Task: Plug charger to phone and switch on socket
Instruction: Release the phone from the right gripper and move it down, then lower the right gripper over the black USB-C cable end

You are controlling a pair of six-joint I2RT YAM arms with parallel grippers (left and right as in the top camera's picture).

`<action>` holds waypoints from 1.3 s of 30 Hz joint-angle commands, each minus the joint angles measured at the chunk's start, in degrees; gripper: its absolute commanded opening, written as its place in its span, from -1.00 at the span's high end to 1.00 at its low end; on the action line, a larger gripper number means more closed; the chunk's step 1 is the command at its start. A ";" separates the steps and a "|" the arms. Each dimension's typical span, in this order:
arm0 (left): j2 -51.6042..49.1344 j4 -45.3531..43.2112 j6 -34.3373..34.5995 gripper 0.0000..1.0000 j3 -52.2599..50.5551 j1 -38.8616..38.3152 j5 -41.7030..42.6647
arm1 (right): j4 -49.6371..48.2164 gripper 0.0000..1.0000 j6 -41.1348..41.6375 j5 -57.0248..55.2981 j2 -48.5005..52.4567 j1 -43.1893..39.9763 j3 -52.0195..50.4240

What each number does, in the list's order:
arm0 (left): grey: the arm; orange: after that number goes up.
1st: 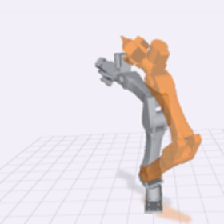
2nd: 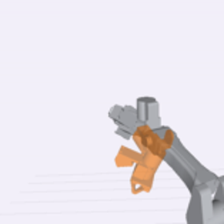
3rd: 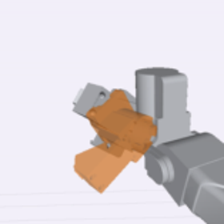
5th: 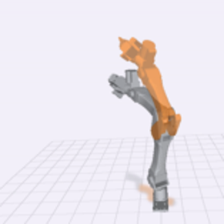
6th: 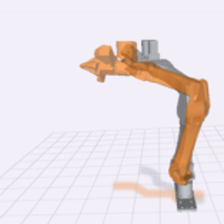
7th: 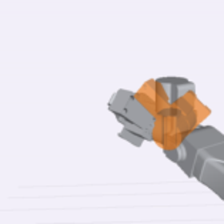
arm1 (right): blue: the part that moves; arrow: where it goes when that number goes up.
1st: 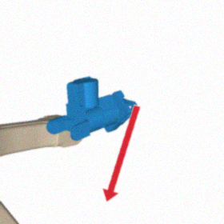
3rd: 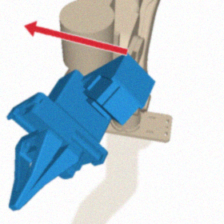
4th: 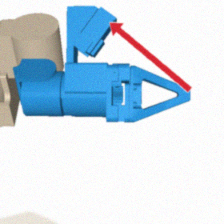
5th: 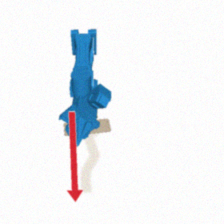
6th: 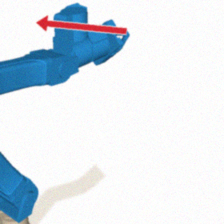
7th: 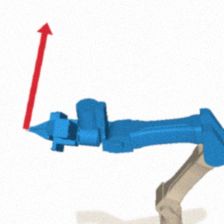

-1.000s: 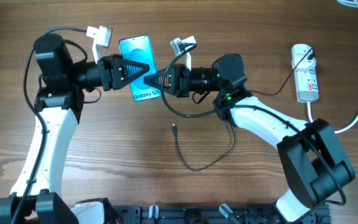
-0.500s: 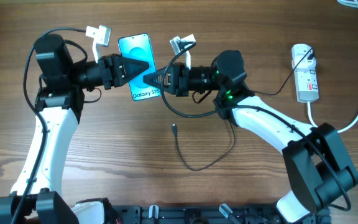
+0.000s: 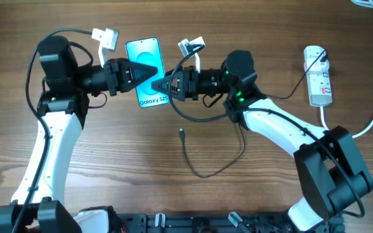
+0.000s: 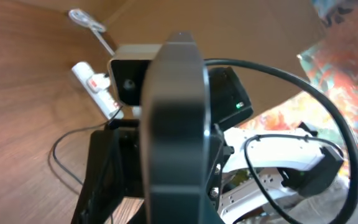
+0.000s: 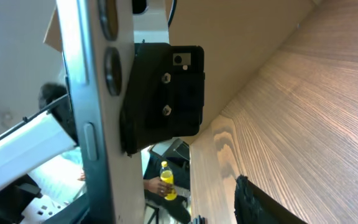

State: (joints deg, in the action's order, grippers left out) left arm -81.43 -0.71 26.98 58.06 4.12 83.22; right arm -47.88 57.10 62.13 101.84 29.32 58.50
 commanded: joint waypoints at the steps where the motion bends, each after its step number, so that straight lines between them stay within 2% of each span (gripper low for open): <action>1: 0.66 6.99 -6.99 0.92 0.87 -0.48 -4.66 | 3.74 -0.21 -4.44 1.01 1.86 -2.08 -0.87; 3: 0.20 16.81 -10.73 0.92 0.85 -0.48 -18.64 | 7.10 -0.21 -7.02 2.10 1.86 -2.32 -0.87; 5: -0.52 23.21 -10.80 0.92 0.81 -0.48 -29.77 | 13.46 -0.21 -11.26 2.21 1.86 -2.29 -0.87; 9: -3.41 30.03 -10.80 0.92 0.76 -0.48 -41.55 | 31.43 -0.20 -21.31 -3.56 1.86 -2.29 -0.87; 11: -5.31 31.45 -10.80 0.92 0.76 -0.48 -44.87 | 39.93 -0.18 -25.14 -7.80 1.86 -2.21 -0.87; 15: -10.45 31.58 -11.61 0.92 0.70 -0.48 -45.62 | 56.48 -0.14 -30.77 -17.97 1.86 0.20 -0.87; 19: -14.38 31.17 -11.63 0.92 0.72 -0.48 -45.57 | 66.20 -0.11 -31.63 -29.59 1.86 6.56 -0.87; 22: -14.69 31.15 -11.63 0.92 0.72 -0.48 -45.59 | 67.60 -0.07 -30.53 -37.70 1.86 12.33 -0.87; 26: -14.71 30.80 -11.65 0.92 0.72 -0.48 -45.62 | 67.67 -0.01 -27.98 -54.10 1.86 19.89 -0.87; 31: -14.71 30.53 -11.61 0.92 0.72 -0.48 -45.57 | 67.69 0.08 -28.04 -72.13 1.86 26.12 -0.87; 36: -14.69 30.51 -11.58 0.92 0.72 -0.48 -45.35 | 68.30 0.24 -27.98 -75.60 1.88 26.58 -0.87; 39: -14.69 30.49 -11.61 0.92 0.72 -0.48 -45.35 | 68.52 0.25 -27.08 -76.35 1.88 26.60 -0.87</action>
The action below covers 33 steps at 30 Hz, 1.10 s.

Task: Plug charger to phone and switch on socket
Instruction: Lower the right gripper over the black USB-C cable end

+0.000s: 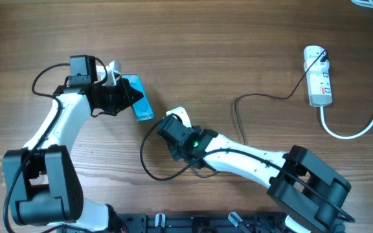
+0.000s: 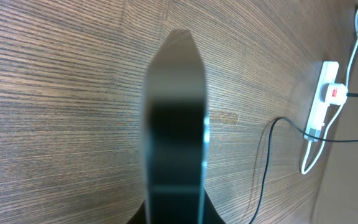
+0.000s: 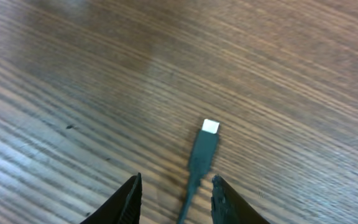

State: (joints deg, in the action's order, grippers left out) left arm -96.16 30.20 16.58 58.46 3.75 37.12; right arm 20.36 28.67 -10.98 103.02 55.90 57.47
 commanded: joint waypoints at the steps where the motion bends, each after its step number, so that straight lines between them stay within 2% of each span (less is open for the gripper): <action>1: 0.04 -0.42 -1.18 0.92 0.33 -0.11 0.74 | 0.33 0.28 1.49 -3.21 0.74 0.02 0.13; 7: 0.02 -0.39 -1.20 0.92 0.33 -0.11 0.74 | -0.17 0.41 2.89 -3.21 3.87 0.00 0.13; 15: 0.04 -0.39 -1.18 0.92 0.33 -0.11 0.74 | 0.02 0.81 4.81 -1.20 4.24 -0.04 0.13; 16: 0.04 -0.39 -1.18 0.92 0.33 -0.11 0.74 | 0.11 0.81 5.09 -0.55 4.24 -0.04 0.13; 17: 0.04 -0.39 -1.18 0.92 0.33 -0.11 0.76 | 0.26 0.72 5.99 -0.48 4.24 -0.04 0.13; 20: 0.04 -0.39 -1.18 0.92 0.33 -0.11 0.96 | 0.92 0.29 8.00 -0.55 4.26 -0.28 0.15; 23: 0.04 -0.39 -1.18 0.92 0.33 -0.11 0.96 | 0.81 0.16 7.96 0.50 4.46 -1.29 0.13; 26: 0.04 -0.39 -1.18 0.92 0.33 -0.11 0.96 | 0.70 0.18 7.96 4.28 4.46 -2.32 0.13; 27: 0.04 -0.39 -1.18 0.92 0.33 -0.11 0.96 | 0.74 0.31 7.96 4.70 4.46 -2.36 0.13; 29: 0.04 -0.39 -1.18 0.92 0.33 -0.11 0.96 | 0.76 0.45 7.98 4.90 4.46 -2.36 0.13; 33: 0.04 -0.39 -1.20 0.92 0.33 -0.11 1.40 | 0.98 0.45 7.93 5.14 4.46 -2.36 0.13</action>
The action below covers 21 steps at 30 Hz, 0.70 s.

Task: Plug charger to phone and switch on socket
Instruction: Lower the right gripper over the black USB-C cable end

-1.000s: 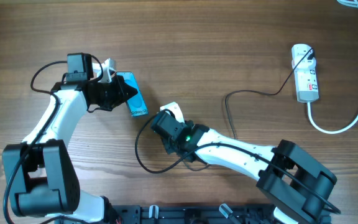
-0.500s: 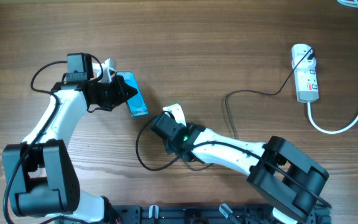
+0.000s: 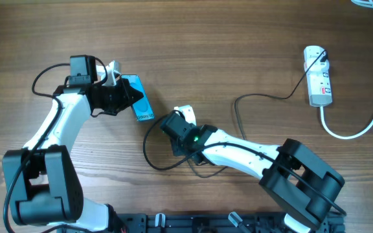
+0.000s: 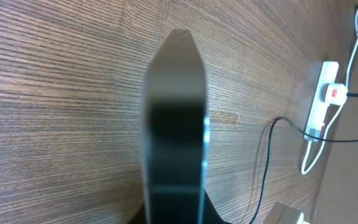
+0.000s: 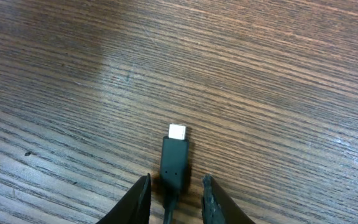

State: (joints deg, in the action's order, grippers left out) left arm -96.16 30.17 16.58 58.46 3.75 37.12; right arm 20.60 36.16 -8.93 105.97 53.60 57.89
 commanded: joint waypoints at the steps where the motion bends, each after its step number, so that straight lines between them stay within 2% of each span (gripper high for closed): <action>1: 0.04 -0.37 -1.20 0.92 0.33 -0.11 1.40 | 0.87 0.45 0.46 3.30 1.51 -0.07 -0.28; 12: 0.04 -0.35 -1.20 0.92 0.33 -0.11 1.38 | 1.99 0.44 0.44 4.15 1.51 -0.07 -0.28; 18: 0.04 -0.35 -1.20 0.92 0.33 -0.11 1.40 | 10.40 0.35 -0.04 13.53 1.51 -5.27 3.67; 21: 0.04 -0.37 -1.20 0.92 0.33 -0.11 1.40 | 14.25 0.47 -0.20 14.56 1.51 -7.65 3.78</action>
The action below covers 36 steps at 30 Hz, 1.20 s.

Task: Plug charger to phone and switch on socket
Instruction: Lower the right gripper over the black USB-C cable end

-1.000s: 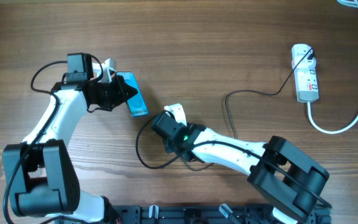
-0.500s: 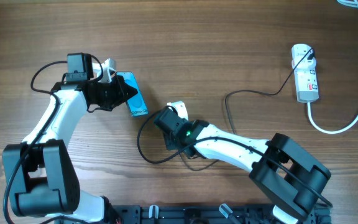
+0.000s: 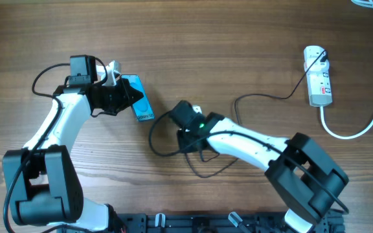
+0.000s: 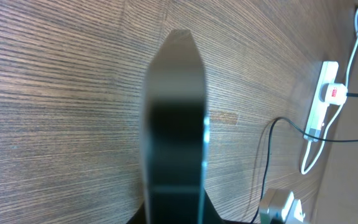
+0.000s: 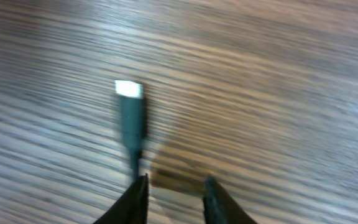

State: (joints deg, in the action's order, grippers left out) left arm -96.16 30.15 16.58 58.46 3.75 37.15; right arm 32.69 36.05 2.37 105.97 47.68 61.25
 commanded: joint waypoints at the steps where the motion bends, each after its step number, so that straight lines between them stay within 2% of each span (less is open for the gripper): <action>1: 0.04 -0.35 -1.20 0.92 0.33 -0.11 1.36 | 3.10 0.47 -0.63 3.26 1.51 -1.97 0.42; 4: 0.04 -0.35 -1.20 0.92 0.33 -0.11 1.38 | 4.59 0.38 -1.62 5.16 1.51 -2.62 0.48; 7: 0.04 -0.44 -1.18 0.92 0.33 -0.11 1.40 | -0.35 0.33 -1.31 13.66 1.51 -2.95 0.59; 13: 0.04 -0.55 -1.20 0.92 0.33 -0.11 2.01 | -1.92 0.25 0.13 6.71 1.92 -1.40 0.59; 19: 0.04 -0.52 -1.20 0.92 0.33 -0.11 2.01 | 3.41 0.23 0.11 1.57 5.29 -0.66 0.85; 23: 0.04 -0.55 -1.20 0.92 0.33 -0.11 2.01 | 20.06 0.21 0.11 -10.03 5.29 -0.72 8.76; 25: 0.04 -0.55 -1.20 0.92 0.33 -0.11 2.03 | 23.04 0.17 0.11 -11.17 5.29 -0.83 10.47; 27: 0.04 -0.55 -1.20 0.92 0.33 -0.11 2.16 | 20.76 0.11 -1.62 -4.79 5.29 -0.83 11.06; 28: 0.04 -0.57 -1.20 0.92 0.33 -0.11 2.45 | 17.05 0.13 -5.01 2.95 5.29 -0.72 11.06; 30: 0.04 -0.55 -1.20 0.92 0.33 -0.11 2.45 | 13.31 0.19 -5.46 8.48 5.29 -0.57 11.08; 35: 0.04 -0.55 -1.18 0.92 0.33 -0.11 2.45 | 10.60 0.17 -2.32 -0.81 5.38 1.77 11.06; 36: 0.04 -0.55 -1.18 0.92 0.33 -0.11 2.45 | 10.64 0.07 -1.53 -3.04 5.66 2.78 11.06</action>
State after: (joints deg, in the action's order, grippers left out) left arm -96.16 29.98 16.58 58.46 3.75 37.58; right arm 43.44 32.99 4.99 110.59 48.31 71.31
